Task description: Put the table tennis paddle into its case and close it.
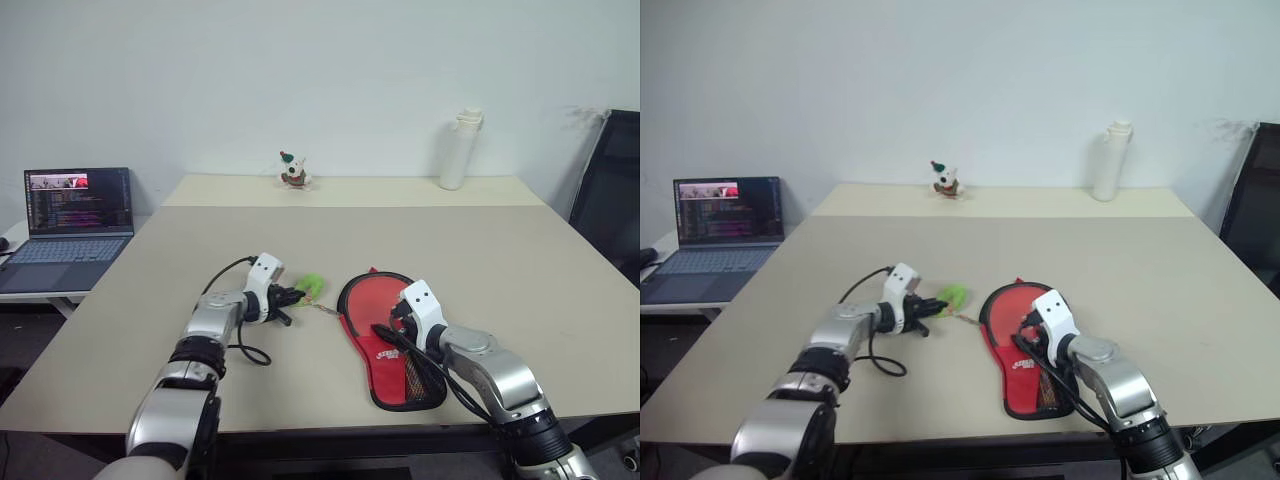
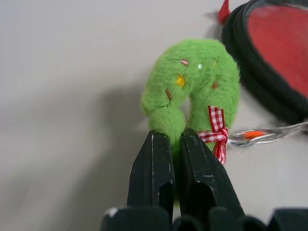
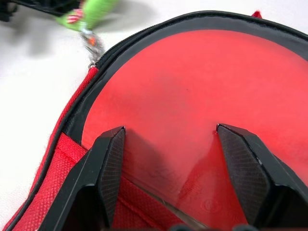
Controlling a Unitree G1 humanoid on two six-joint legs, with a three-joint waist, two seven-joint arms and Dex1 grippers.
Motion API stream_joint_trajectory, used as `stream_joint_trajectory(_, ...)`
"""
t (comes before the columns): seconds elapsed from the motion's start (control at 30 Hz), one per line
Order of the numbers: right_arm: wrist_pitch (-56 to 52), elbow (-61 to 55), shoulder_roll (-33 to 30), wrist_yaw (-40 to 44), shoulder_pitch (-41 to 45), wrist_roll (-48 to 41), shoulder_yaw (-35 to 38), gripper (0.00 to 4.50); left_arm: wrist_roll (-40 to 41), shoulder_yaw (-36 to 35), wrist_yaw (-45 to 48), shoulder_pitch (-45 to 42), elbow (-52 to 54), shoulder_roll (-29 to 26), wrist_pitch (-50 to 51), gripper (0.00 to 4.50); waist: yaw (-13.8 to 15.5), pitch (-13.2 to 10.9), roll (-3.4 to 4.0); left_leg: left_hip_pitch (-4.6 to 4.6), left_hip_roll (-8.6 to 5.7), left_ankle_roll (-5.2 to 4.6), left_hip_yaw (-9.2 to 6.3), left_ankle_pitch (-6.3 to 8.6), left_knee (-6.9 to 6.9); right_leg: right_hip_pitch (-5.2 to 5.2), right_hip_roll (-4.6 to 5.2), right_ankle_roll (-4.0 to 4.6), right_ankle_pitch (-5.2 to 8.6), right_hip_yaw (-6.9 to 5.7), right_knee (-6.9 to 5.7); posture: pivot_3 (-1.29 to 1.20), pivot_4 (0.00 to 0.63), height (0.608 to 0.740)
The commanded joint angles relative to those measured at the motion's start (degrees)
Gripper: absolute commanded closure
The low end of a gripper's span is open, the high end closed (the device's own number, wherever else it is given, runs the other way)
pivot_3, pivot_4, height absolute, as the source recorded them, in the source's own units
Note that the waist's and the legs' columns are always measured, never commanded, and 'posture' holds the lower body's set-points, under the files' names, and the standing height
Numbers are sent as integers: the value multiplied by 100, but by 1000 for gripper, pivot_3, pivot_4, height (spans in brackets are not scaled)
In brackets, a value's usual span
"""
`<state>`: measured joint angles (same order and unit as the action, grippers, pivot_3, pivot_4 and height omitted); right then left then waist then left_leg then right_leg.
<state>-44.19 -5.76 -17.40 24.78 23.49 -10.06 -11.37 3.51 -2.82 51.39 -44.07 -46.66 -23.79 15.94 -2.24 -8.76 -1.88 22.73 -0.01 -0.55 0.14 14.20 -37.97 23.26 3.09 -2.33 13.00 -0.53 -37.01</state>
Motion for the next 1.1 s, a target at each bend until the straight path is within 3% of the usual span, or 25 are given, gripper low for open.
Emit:
stream_joint_trajectory(0.03, -46, 277, -9, 8, -27, 94, -40, 1230, 89, -20, -103, 402, 660, -209, 559, 4469, 1, 0, 0, 0, 2, 0, 0, 0, 0, 0, 0, 1, 1, 0, 0, 0, 150, 740)
stream_joint_trajectory(0.27, 33, 401, 19, 43, 62, 115, -80, 1230, 218, 136, -273, 565, 1158, -45, 864, 4469, 9, 0, 0, -3, 6, 0, 0, 0, 0, -1, -1, 6, 9, -2, 0, 0, 150, 740)
stream_joint_trajectory(0.53, 47, 350, 19, 10, 19, 158, -21, 1230, 233, 231, -289, 296, 922, 107, 771, 4469, 61, 0, 0, -1, 2, 0, -1, 0, 0, -2, 1, 5, 11, -4, 3, 0, 150, 740)
stream_joint_trajectory(1.1, 289, 945, -45, 60, 59, 318, 7, 1230, -841, 751, -989, -2436, -2561, 606, -1263, 4469, 91, -12, -11, 17, -27, 0, -3, 0, 1, 1, 1, -14, 17, -8, 14, 0, 150, 740)
